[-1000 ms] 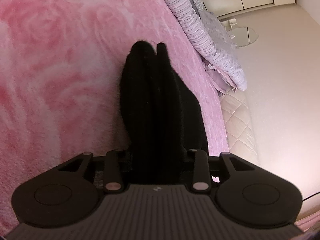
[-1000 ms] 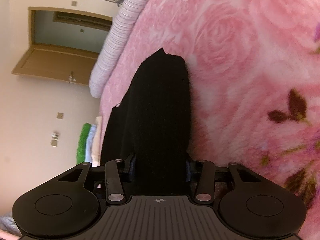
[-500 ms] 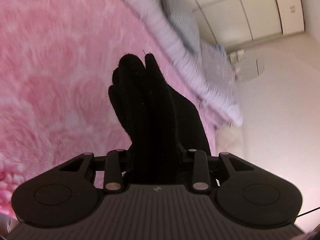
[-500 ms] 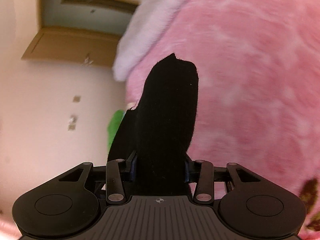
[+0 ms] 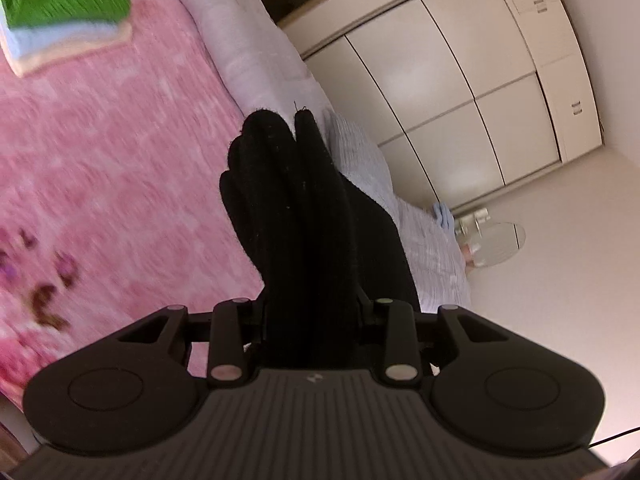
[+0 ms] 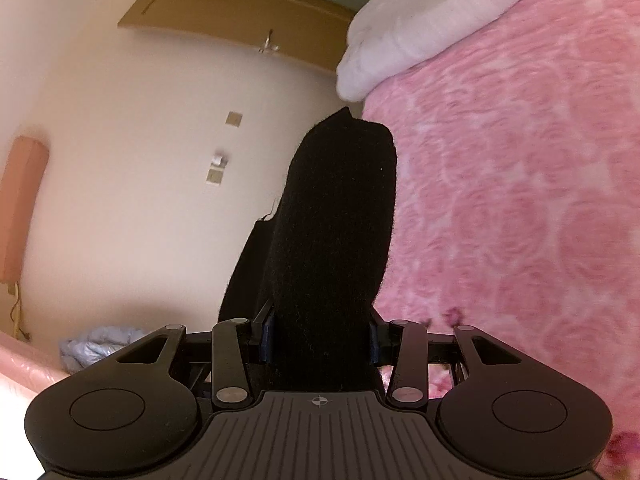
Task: Fold clothes
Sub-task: 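Lift the black bundle with both grippers and carry it to the towel stack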
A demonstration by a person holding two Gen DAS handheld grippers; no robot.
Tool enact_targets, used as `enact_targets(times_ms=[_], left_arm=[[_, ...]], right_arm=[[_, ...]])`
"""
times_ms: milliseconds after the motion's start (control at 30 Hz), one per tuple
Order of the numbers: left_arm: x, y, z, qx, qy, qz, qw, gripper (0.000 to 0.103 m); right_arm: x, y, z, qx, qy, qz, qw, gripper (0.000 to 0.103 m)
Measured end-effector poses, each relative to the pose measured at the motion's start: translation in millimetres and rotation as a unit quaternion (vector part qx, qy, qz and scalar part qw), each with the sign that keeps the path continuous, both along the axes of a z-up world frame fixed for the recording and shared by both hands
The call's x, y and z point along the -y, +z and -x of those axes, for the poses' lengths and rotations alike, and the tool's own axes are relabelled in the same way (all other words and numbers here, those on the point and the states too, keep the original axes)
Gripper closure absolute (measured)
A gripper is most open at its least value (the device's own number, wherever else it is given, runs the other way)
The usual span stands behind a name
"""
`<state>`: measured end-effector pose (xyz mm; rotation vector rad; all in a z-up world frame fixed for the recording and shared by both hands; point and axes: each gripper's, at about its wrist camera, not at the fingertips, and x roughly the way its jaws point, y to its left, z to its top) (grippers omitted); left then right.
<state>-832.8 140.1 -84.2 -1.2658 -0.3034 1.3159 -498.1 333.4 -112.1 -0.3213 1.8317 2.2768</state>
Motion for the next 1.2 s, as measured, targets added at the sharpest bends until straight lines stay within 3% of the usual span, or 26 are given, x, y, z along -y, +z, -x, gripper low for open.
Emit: enact_targets(times_ms=[233,567,700,933,1100,1200], left_arm=[[-15,0,151,-0.004,-0.033,-0.003,0.9994,0.073],[-87,24,395,-0.055,-0.121,0.009,0.9911,0.073],[-110,10,454,-0.061,-0.129,0.022,0.9896,0.073],[-116,-35,533,-0.062,-0.100,0.046,0.9920,0.073],[-136,-60,580,-0.086,-0.094,0.056,0.9902,0.073],[-165,-74,598,-0.095,-0.105,0.043,0.9890,0.073]], right_arm=[[11,-3,135,-0.001,-0.025,-0.007,1.000,0.062],[2,-7,352,-0.023,-0.120,0.016,0.992,0.062],[-13,-13,420,-0.015,-0.136,0.021,0.990,0.062],[-38,-44,505,0.020,-0.109,0.024,0.994,0.061],[-46,-77,556,0.029,-0.091,0.017,0.995,0.061],[-58,-86,573,0.035,-0.102,-0.005,0.994,0.061]])
